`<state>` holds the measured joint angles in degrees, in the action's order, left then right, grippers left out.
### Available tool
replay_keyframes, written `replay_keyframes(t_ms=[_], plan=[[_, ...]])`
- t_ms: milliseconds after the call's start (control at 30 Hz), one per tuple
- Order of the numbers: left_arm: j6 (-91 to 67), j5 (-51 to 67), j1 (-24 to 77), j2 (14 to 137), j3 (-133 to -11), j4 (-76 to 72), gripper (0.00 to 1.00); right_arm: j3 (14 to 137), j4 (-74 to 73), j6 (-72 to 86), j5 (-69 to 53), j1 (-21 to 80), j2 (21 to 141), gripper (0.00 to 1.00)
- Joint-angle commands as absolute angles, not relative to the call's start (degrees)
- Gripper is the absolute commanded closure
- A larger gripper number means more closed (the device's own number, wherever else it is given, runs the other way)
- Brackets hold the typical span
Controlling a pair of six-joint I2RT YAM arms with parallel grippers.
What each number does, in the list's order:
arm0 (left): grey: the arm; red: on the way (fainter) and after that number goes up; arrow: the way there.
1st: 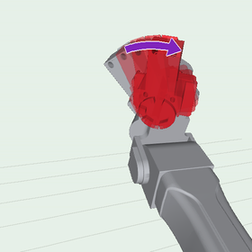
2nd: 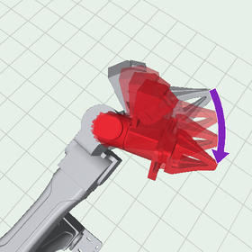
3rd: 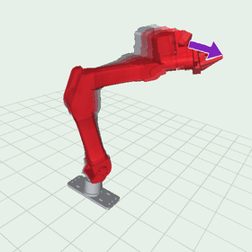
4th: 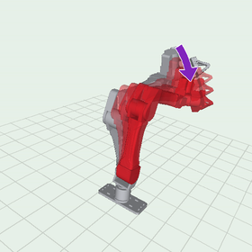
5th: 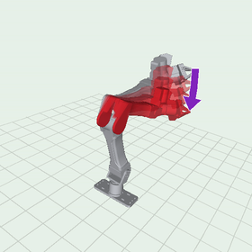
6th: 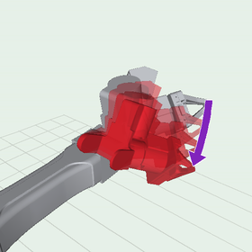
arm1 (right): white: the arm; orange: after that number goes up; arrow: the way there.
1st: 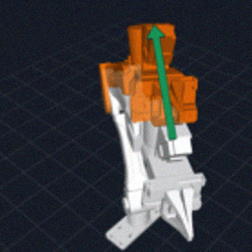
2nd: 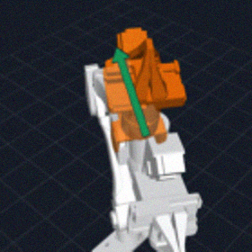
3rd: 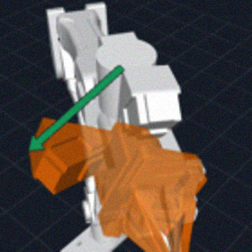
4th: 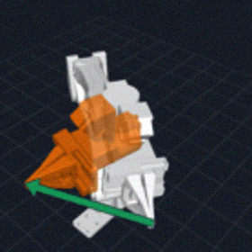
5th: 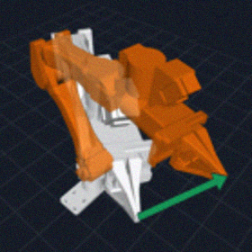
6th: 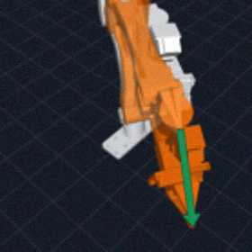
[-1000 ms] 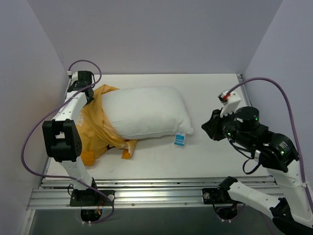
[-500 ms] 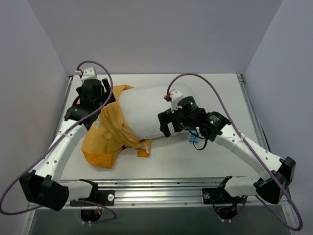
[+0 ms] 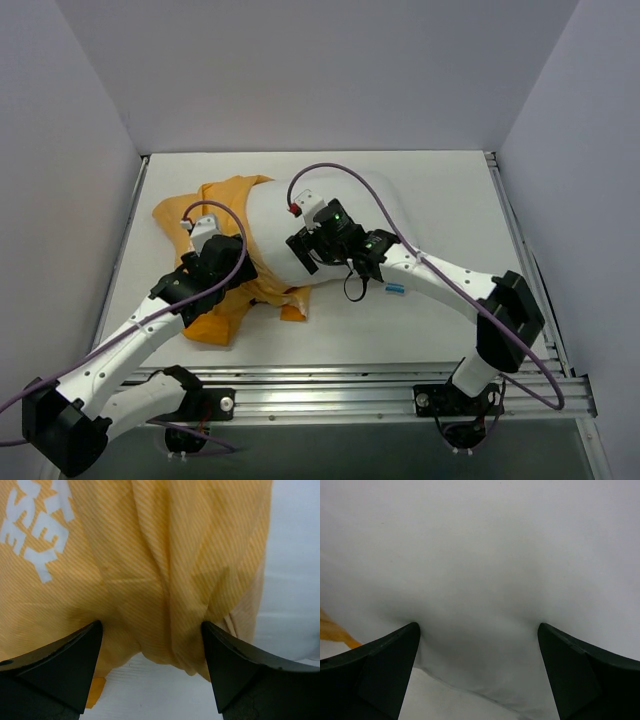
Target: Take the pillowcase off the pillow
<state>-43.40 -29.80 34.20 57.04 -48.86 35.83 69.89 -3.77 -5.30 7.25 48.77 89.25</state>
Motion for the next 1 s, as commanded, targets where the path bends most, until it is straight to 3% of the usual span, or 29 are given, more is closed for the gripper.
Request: replay_keyframes(t_ms=[0, 200, 433, 700, 967], plan=[[-45.36, -31.20, 34.28, 59.22, -47.82, 32.18, 0.11, 69.70, -2.62, -4.84, 10.64, 47.81, 94.65, 0.00], [-34.48, -31.56, 32.70, 68.62, -51.41, 21.90, 0.11, 62.94, -7.90, 7.70, 4.41, 53.69, 96.16, 0.04], [-28.12, -25.77, 31.20, 70.32, -53.35, 10.47, 0.10, 55.63, -6.50, 15.21, 2.80, 56.60, 85.36, 0.05], [-28.03, -18.82, 31.46, 58.29, -40.46, 2.40, 0.09, 63.36, -13.00, 8.70, 14.85, 56.69, 83.15, 0.04], [-29.00, -12.75, 32.26, 60.37, -30.24, -13.34, 0.09, 65.48, -12.22, 6.95, 12.48, 54.23, 79.28, 0.02]])
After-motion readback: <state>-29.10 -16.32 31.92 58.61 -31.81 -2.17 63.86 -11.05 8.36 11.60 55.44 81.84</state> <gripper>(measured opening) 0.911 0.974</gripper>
